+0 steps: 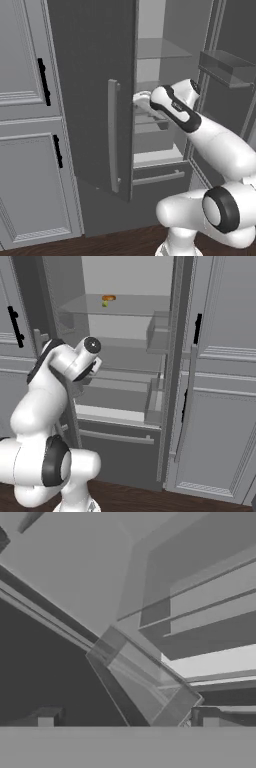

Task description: Grab a lemon wedge from the fridge and one ice cube from the ice bowl, and put them in the glass of lemonade.

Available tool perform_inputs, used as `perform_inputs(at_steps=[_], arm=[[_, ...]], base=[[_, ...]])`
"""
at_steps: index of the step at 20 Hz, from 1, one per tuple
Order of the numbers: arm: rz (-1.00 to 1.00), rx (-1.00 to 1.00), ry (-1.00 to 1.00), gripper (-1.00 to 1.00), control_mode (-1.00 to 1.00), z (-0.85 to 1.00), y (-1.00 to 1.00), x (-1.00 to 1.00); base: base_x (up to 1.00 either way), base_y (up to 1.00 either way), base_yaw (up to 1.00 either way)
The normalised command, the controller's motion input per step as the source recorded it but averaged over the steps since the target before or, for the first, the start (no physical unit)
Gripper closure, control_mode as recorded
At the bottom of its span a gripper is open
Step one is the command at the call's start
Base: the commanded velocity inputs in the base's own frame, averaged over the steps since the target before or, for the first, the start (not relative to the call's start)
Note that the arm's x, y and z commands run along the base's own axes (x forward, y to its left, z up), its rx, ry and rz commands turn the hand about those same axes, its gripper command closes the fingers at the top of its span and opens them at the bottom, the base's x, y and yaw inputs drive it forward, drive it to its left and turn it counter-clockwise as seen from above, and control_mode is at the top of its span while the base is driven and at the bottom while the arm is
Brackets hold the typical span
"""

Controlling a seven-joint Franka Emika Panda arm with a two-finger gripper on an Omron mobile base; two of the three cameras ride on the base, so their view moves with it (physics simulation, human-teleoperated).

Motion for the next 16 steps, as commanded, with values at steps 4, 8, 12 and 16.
perform_inputs(at_steps=[4, 8, 12, 16], arm=[[0.41, 0.11, 0.08, -1.00, -1.00, 0.01, 0.51, -0.40], [0.47, 0.20, 0.07, -1.00, -1.00, 0.00, 0.56, -0.60], [0.39, 0.22, 0.08, -1.00, -1.00, -0.09, 0.93, -0.27], [0.02, 0.04, 0.09, -1.00, -1.00, -0.09, -0.15, 0.06]], base=[[0.00, 0.00, 0.00], [0.00, 0.00, 0.00], [0.00, 0.00, 0.00], [0.00, 0.00, 0.00]])
